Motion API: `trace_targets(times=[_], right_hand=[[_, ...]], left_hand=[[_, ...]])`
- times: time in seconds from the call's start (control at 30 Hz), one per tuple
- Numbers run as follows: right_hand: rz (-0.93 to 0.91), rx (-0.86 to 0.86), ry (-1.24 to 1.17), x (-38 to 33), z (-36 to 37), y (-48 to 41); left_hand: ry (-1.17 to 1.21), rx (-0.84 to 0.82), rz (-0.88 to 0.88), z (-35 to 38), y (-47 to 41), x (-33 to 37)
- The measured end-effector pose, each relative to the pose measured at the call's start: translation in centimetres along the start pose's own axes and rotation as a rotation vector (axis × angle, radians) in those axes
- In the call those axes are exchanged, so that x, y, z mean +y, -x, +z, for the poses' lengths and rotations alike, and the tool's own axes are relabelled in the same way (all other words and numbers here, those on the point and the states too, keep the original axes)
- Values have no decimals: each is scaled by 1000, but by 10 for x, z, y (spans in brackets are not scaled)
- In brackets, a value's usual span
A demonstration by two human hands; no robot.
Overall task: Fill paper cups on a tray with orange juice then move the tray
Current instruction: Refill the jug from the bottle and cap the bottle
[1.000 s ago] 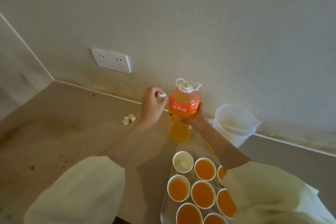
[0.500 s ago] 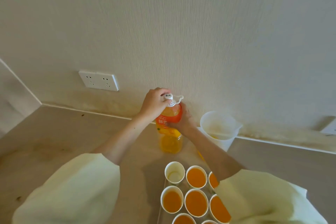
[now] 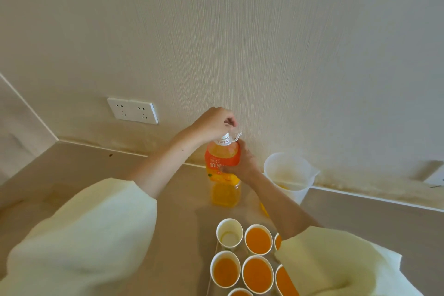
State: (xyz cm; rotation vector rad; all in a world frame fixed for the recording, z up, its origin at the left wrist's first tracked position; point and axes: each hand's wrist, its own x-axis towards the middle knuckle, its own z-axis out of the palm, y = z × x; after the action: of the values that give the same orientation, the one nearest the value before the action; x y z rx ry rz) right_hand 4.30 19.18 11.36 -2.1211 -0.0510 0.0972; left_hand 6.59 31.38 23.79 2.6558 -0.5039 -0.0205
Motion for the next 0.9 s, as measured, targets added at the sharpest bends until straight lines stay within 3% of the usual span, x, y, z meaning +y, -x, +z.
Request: trace_targets(times=[0.07, 0.13, 0.3, 0.47, 0.7, 0.9], right_hand=[[-5, -4, 0, 0, -1, 0], [-1, -4, -13, 1, -1, -1], [-1, -3, -8, 2, 0, -2], [-2, -10, -34, 1, -1, 0], [-9, -26, -20, 2, -3, 1], [-5, -20, -17, 3, -3, -2]], left_hand=[[-226, 50, -61, 2, 1, 1], [-379, -23, -78, 6, 2, 1], [-328, -280, -1, 1, -4, 4], [-511, -75, -98, 9, 0, 7], [-387, -255, -4, -1, -7, 3], [-377, -172, -13, 2, -5, -4]])
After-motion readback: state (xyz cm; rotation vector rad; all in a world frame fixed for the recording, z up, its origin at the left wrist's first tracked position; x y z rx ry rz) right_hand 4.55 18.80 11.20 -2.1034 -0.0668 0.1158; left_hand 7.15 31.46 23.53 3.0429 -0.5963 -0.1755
